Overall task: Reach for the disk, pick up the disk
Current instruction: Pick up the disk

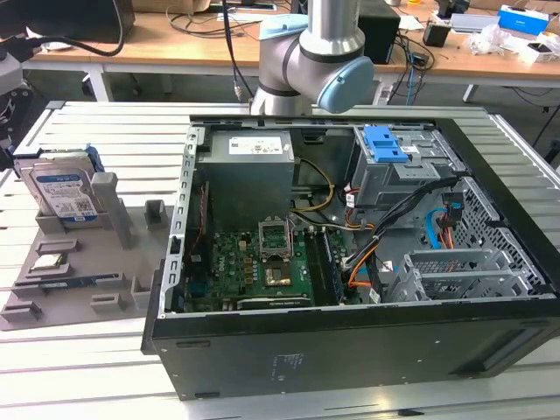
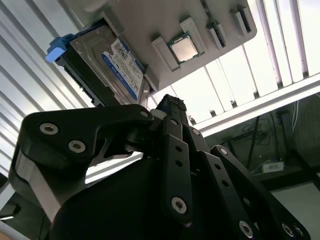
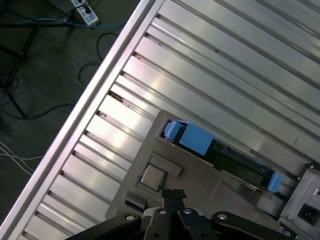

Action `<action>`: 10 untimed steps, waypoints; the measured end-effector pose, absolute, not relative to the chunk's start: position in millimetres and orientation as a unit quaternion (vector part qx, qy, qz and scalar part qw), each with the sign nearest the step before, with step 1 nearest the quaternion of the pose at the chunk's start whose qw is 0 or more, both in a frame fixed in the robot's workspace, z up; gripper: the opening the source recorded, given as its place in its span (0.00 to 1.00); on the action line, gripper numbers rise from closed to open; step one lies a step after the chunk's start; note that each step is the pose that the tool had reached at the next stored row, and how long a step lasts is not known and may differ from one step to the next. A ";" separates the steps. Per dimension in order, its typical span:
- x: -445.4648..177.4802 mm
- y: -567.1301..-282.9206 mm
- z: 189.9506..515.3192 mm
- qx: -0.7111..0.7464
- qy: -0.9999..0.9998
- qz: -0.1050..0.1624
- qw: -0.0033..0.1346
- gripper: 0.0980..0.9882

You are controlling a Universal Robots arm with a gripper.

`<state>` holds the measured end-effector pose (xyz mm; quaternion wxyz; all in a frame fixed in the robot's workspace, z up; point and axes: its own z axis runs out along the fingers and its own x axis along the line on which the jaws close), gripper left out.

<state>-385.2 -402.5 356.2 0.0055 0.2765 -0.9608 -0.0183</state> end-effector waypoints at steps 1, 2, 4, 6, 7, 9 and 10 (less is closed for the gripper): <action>-385.2 -402.5 356.1 0.282 -0.959 -0.018 0.006 0.01; -385.2 -402.5 356.1 0.286 -0.958 -0.018 0.006 0.01; -385.2 -402.5 356.2 0.297 -0.955 -0.018 0.006 0.01; -385.2 -402.5 356.2 0.308 -0.951 -0.018 0.006 0.01; -385.2 -402.5 356.2 0.314 -0.949 -0.018 0.006 0.01; -385.2 -402.5 356.1 0.323 -0.946 -0.018 0.006 0.01; -385.1 -402.5 356.1 0.331 -0.943 -0.018 0.007 0.01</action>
